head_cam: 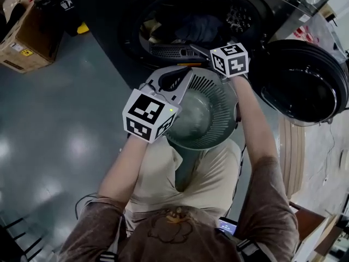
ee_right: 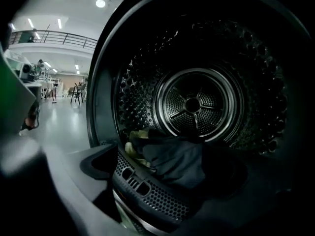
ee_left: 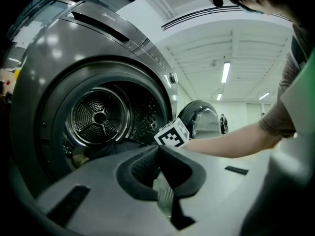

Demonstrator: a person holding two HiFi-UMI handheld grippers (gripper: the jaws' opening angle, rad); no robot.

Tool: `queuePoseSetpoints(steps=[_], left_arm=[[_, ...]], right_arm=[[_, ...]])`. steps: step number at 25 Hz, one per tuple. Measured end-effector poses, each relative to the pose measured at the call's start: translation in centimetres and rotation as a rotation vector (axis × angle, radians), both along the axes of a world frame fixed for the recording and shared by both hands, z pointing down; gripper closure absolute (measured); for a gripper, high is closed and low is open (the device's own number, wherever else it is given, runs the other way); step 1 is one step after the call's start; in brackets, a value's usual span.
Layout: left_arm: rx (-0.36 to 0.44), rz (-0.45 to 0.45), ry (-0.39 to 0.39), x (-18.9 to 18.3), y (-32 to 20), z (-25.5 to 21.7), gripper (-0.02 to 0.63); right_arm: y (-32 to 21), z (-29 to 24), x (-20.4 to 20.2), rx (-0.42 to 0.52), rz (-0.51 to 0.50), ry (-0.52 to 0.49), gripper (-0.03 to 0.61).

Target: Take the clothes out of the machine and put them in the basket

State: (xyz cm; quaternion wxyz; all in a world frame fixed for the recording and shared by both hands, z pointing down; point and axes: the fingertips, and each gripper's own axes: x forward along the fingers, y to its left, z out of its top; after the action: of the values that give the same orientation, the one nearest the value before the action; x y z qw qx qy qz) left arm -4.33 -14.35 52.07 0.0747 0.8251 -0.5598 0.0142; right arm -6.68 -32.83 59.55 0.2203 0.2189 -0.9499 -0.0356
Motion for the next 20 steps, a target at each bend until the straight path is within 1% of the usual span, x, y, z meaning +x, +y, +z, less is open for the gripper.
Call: queuePoseSetpoints(steps=[5, 9, 13, 15, 20], left_arm=[[-0.018, 0.007, 0.012, -0.5, -0.1, 0.6, 0.606], [-0.042, 0.020, 0.009, -0.6, -0.5, 1.6, 0.606], [-0.061, 0.030, -0.001, -0.4, -1.3, 2.5, 0.606], [-0.068, 0.038, -0.007, -0.1, -1.8, 2.6, 0.606], [-0.084, 0.067, -0.020, 0.8, -2.2, 3.1, 0.606]], right_arm=[[-2.3, 1.9, -2.6, 0.039, -0.027, 0.100, 0.040], [-4.2, 3.7, -3.9, 0.091, -0.065, 0.216, 0.037], [-6.3, 5.5, -4.9, 0.130, -0.081, 0.334, 0.032], [-7.1, 6.4, -5.1, 0.116, -0.074, 0.361, 0.031], [-9.0, 7.9, -5.2, 0.049, -0.050, 0.360, 0.029]])
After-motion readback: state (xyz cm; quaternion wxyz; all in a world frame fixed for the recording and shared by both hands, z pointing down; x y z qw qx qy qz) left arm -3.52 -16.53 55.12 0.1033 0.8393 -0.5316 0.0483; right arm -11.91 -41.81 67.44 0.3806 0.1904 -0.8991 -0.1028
